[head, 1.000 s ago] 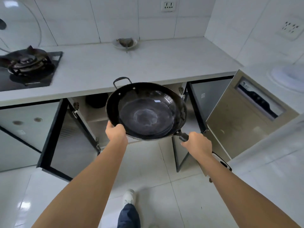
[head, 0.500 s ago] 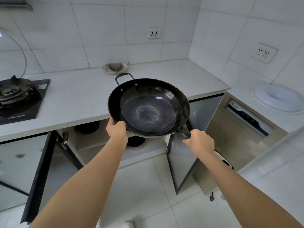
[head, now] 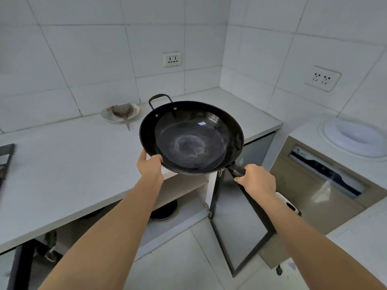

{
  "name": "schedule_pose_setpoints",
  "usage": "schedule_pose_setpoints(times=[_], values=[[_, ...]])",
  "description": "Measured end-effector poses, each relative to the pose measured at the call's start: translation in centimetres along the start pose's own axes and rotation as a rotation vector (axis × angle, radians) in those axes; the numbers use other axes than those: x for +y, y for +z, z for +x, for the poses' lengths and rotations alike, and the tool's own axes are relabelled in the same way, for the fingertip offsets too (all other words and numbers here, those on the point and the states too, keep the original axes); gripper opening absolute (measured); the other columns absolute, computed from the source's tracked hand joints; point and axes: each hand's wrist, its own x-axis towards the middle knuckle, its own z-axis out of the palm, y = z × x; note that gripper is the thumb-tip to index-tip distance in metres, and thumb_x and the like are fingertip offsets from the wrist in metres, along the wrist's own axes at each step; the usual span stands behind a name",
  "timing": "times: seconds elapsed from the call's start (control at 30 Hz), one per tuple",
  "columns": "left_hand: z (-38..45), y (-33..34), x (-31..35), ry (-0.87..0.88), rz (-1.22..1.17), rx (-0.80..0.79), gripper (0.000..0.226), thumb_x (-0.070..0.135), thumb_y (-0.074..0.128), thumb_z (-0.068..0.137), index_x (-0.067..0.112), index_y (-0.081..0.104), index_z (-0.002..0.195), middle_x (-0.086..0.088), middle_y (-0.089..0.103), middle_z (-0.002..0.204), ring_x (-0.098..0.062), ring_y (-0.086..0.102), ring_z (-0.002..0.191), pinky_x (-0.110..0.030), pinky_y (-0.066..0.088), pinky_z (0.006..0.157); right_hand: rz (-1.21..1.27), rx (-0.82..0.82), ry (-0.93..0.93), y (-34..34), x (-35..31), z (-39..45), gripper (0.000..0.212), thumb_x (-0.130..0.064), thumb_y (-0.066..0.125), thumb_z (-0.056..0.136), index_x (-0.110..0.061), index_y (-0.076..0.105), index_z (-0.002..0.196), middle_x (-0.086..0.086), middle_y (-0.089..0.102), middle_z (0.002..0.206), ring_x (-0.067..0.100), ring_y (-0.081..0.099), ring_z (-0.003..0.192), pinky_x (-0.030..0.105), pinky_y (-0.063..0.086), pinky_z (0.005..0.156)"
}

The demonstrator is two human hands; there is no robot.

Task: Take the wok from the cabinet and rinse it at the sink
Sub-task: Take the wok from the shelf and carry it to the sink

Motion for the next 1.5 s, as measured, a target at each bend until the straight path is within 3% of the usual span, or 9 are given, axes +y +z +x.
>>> schedule_pose_setpoints(times=[0.23, 0.4, 0.63, 0.8, 1.1, 1.33, 1.5], values=[[5.8, 5.0, -0.2, -0.061, 0.044, -0.052, 0.076, -0.019, 0.044, 0.077, 0.015, 0.038, 0.144, -0.006, 0.051, 0.139, -0.017, 0.052, 0.098, -0.017, 0.041, 0.084, -0.012, -0.006, 0.039, 0.7, -0.6, 6.0, 0.025, -0.035, 0.059, 0.087, -0.01, 0.056, 0.083, 0.004, 0.058, 0.074, 0.026, 0.055, 0.069, 0.029, 0.039, 0.058], [9.6, 9.9, -0.7, -0.101, 0.042, -0.069, 0.076, -0.019, 0.045, 0.078, 0.016, 0.036, 0.145, -0.009, 0.053, 0.137, -0.019, 0.052, 0.095, -0.019, 0.041, 0.083, -0.011, -0.033, 0.045, 0.8, -0.4, 12.0, 0.023, -0.033, 0.059, 0.088, -0.012, 0.054, 0.079, 0.0, 0.049, 0.061, 0.026, 0.054, 0.066, 0.028, 0.038, 0.058], [15.3, 17.4, -0.7, -0.104, 0.046, -0.068, 0.078, -0.019, 0.045, 0.076, 0.018, 0.038, 0.144, -0.007, 0.053, 0.136, -0.02, 0.052, 0.095, -0.02, 0.042, 0.084, 0.015, -0.02, 0.016, 0.6, -0.5, 20.7, 0.02, -0.031, 0.059, 0.088, -0.011, 0.056, 0.086, 0.004, 0.054, 0.077, 0.029, 0.064, 0.081, 0.032, 0.046, 0.067], [18.4, 21.3, -1.0, -0.131, 0.046, -0.066, 0.079, -0.02, 0.045, 0.075, 0.02, 0.039, 0.144, -0.006, 0.056, 0.134, -0.021, 0.054, 0.097, -0.023, 0.042, 0.085, 0.01, -0.014, 0.015, 0.5, -0.3, 25.5, 0.022, -0.032, 0.058, 0.089, -0.015, 0.047, 0.083, 0.003, 0.054, 0.077, 0.023, 0.052, 0.07, 0.029, 0.039, 0.062], [23.8, 26.2, -1.0, -0.172, 0.076, -0.108, 0.081, -0.019, 0.046, 0.075, 0.021, 0.038, 0.144, -0.005, 0.055, 0.136, -0.02, 0.054, 0.098, -0.021, 0.042, 0.084, 0.0, -0.023, 0.084, 1.3, -1.2, 31.7, 0.026, -0.035, 0.057, 0.089, -0.011, 0.058, 0.097, 0.001, 0.054, 0.079, 0.022, 0.052, 0.069, 0.028, 0.039, 0.062], [27.5, 29.4, -1.0, -0.185, 0.112, -0.154, 0.082, -0.02, 0.046, 0.074, 0.019, 0.036, 0.145, -0.006, 0.052, 0.138, -0.024, 0.054, 0.112, -0.024, 0.041, 0.089, 0.021, -0.024, 0.138, 2.4, -1.8, 35.3, 0.025, -0.036, 0.057, 0.089, -0.013, 0.057, 0.095, 0.0, 0.054, 0.078, 0.022, 0.052, 0.069, 0.029, 0.038, 0.062], [29.1, 30.8, -1.5, -0.206, 0.15, -0.163, 0.084, -0.021, 0.048, 0.073, 0.021, 0.036, 0.145, -0.006, 0.049, 0.142, -0.03, 0.049, 0.125, -0.034, 0.039, 0.104, 0.029, -0.037, 0.152, 2.9, -1.9, 36.7, 0.027, -0.037, 0.057, 0.089, -0.012, 0.058, 0.098, 0.0, 0.055, 0.079, 0.022, 0.053, 0.07, 0.03, 0.04, 0.062]])
